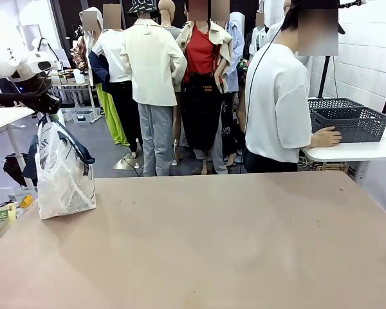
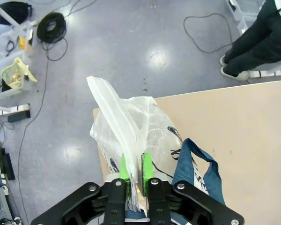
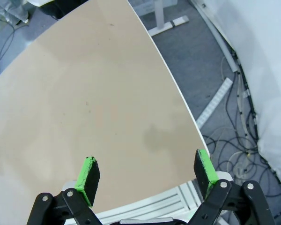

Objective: Transfer purchased items from the store into the shopping bag.
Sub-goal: Move the Reusable shopping bag to the right side of the table.

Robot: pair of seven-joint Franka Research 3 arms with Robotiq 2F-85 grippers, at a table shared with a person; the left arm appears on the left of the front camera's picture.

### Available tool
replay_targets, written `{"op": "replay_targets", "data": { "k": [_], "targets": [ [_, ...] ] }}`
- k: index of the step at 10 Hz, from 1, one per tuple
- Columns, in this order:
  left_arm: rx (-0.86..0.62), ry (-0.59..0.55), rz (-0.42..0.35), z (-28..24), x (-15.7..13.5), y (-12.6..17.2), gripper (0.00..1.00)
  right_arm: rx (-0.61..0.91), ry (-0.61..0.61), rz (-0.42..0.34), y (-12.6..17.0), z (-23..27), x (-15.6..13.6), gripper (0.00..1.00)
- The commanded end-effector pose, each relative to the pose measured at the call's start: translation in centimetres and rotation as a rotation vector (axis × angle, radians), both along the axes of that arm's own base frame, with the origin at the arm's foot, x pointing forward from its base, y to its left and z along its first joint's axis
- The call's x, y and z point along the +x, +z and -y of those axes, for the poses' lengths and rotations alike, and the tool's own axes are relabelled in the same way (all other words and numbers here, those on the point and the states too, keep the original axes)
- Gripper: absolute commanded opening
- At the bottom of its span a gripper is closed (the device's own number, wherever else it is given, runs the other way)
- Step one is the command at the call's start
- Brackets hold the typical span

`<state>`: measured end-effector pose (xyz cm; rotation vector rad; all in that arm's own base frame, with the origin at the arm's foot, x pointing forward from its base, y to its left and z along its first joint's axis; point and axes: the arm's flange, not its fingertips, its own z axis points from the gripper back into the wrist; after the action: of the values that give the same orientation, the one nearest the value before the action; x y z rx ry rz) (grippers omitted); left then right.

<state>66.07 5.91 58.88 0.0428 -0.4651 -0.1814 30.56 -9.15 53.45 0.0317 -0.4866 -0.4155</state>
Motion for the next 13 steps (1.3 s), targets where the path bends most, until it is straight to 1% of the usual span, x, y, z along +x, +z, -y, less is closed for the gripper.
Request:
{"op": "replay_targets", "data": {
  "k": [1, 2, 3, 4, 6, 8, 9, 10, 11, 12, 13],
  "targets": [
    [0.017, -0.028, 0.024, -0.2, 0.5, 1.3, 0.58, -0.009, 0.005, -0.014, -0.2, 0.1, -0.3, 1.00],
    [0.012, -0.036, 0.031, -0.2, 0.6, 1.5, 0.77, -0.009, 0.005, -0.014, -0.2, 0.1, -0.3, 1.00],
    [-0.012, -0.054, 0.045, -0.3, 0.6, 1.8, 0.95, -0.009, 0.005, -0.014, -0.2, 0.1, -0.3, 1.00],
    [-0.017, -0.083, 0.080, 0.0, 0.5, 2.1, 1.00, -0.009, 0.005, -0.014, -0.2, 0.1, -0.3, 1.00],
    [-0.032, -0.109, 0.102, 0.9, 0.9, 2.7, 1.00, -0.009, 0.005, -0.014, -0.2, 0.1, -0.3, 1.00],
    [-0.076, -0.208, 0.155, 3.8, 0.3, 3.8, 1.00, -0.009, 0.005, -0.014, -0.2, 0.1, -0.3, 1.00],
    [-0.127, -0.343, 0.197, 7.1, -0.7, 4.2, 1.00, -0.009, 0.005, -0.014, -0.2, 0.1, -0.3, 1.00],
    [-0.161, -0.460, 0.199, 9.9, -1.6, 4.1, 1.00, -0.009, 0.005, -0.014, -0.2, 0.1, -0.3, 1.00],
    [-0.176, -0.534, 0.190, 12.3, -2.2, 3.6, 1.00, -0.009, 0.005, -0.014, -0.2, 0.1, -0.3, 1.00],
    [-0.223, -0.622, 0.170, 14.1, -2.6, 2.7, 1.00, -0.009, 0.005, -0.014, -0.2, 0.1, -0.3, 1.00],
    [-0.230, -0.684, 0.128, 16.1, -2.9, 1.0, 1.00, -0.009, 0.005, -0.014, -0.2, 0.1, -0.3, 1.00]
  ]
}}
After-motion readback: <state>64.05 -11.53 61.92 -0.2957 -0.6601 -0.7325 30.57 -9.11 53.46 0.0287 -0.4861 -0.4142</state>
